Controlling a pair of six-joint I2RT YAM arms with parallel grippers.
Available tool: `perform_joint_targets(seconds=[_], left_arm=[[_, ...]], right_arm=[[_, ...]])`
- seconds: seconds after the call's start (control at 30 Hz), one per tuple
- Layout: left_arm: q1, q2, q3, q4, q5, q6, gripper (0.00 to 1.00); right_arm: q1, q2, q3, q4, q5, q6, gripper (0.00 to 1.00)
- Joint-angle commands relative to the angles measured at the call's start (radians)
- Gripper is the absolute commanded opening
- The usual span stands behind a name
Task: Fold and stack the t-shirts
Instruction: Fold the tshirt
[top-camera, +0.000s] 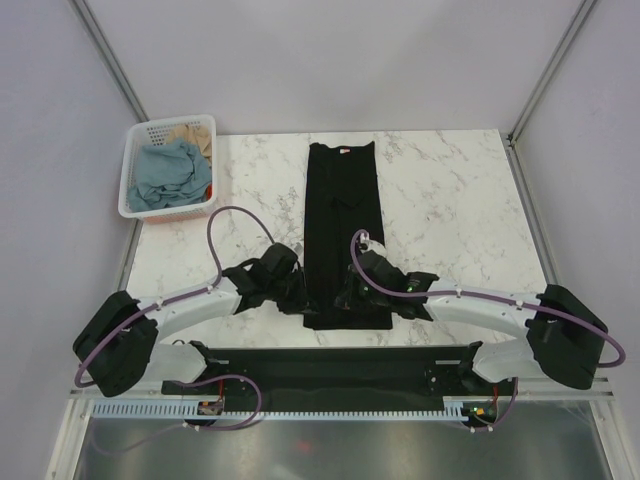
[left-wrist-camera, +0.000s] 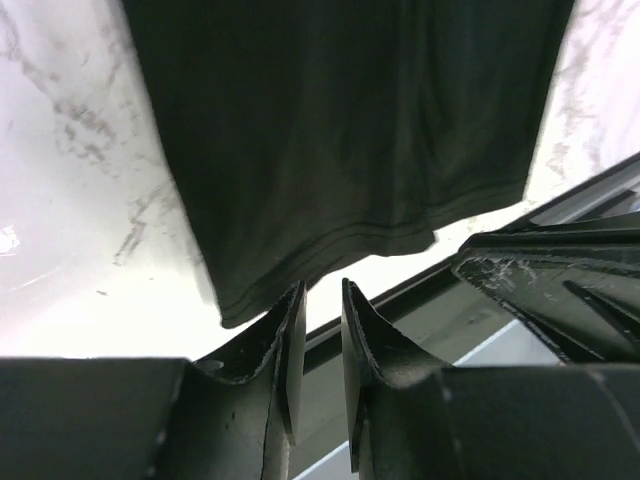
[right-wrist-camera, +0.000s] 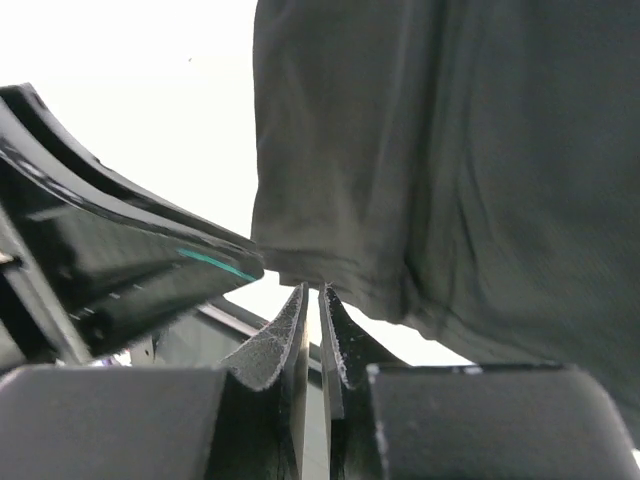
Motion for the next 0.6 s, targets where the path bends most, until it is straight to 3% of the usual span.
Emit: perform_joint_targets(seconds=[0.0,0.23,0.47,0.57], left_arm=[[-0.003,0.028,-0.049,0.065,0.031,-0.005,0.28],[-0.005,0.054,-0.15,0.076,-0.019,-0.042,0.26],[-0.003,-0.022,-0.157,0.056,-0.011,-0.051,0.25],[-0.005,-0.077,-0.118,0.006,-0.009,-0.027,0.33]], right_arm=[[-0.005,0.07,0.035,0.039,-0.033,-0.052,0.15],[-0.005,0.113,-0.133,0.154,-0.009,-0.039,0.14],[-0.003,0.035,-0.109,0.128,-0.039,-0.078,0.16],[-0.003,-0.016,-0.08,0.086,-0.055,-0.075,0.21]])
